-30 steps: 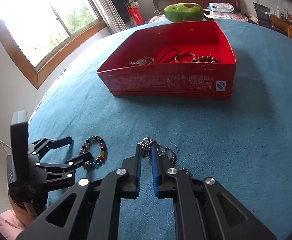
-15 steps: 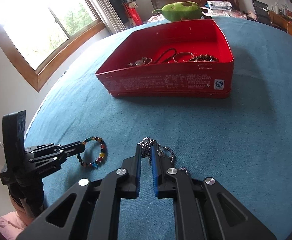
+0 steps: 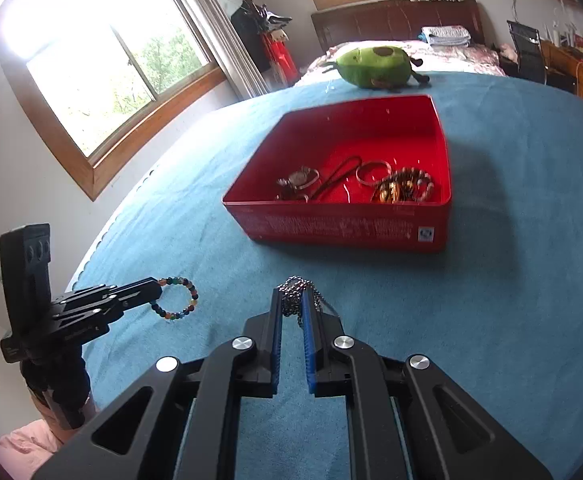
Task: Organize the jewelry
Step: 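Carry the bead bracelet and silver chain into the red tin with both tools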
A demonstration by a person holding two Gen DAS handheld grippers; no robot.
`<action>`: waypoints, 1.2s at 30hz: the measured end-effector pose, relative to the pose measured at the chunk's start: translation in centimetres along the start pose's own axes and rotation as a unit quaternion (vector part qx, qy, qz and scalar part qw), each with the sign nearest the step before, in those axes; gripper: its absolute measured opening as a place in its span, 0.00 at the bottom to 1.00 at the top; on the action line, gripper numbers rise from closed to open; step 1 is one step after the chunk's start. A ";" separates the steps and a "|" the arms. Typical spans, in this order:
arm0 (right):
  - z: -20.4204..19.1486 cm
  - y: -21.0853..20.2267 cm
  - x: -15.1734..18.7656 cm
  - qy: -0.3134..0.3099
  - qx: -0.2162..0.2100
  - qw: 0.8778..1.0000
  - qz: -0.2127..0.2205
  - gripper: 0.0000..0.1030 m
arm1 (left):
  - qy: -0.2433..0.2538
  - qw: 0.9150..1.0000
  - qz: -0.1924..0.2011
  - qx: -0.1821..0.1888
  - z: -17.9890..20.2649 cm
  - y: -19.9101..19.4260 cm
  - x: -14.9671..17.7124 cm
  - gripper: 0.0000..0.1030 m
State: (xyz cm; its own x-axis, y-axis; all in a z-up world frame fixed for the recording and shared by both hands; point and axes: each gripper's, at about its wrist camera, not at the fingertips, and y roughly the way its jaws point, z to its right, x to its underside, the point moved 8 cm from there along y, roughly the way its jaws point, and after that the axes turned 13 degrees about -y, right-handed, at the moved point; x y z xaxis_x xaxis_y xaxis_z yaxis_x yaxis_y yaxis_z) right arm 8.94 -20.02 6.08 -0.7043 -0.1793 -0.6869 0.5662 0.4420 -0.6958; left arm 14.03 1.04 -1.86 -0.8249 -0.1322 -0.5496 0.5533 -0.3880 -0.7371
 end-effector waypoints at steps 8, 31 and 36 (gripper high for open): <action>0.7 -1.9 -3.3 -0.011 0.021 1.000 0.014 0.09 | 0.011 1.000 0.024 0.010 2.5 -0.9 -3.7 0.06; 10.1 9.0 -15.3 0.017 0.062 0.998 -0.015 0.09 | 0.022 1.000 0.013 -0.014 6.3 11.5 -16.9 0.06; 12.8 13.3 -15.2 0.029 0.074 0.996 -0.050 0.09 | 0.015 0.999 -0.011 -0.030 5.3 16.2 -18.4 0.06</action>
State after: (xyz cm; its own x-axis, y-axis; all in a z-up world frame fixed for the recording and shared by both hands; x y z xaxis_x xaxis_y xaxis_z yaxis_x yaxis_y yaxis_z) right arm 32.67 -22.70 4.57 -0.7809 -0.1625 -0.6031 0.5465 0.2898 -0.7857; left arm 37.53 -7.66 -1.56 -0.8340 -0.0955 -0.5435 0.5411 -0.3350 -0.7714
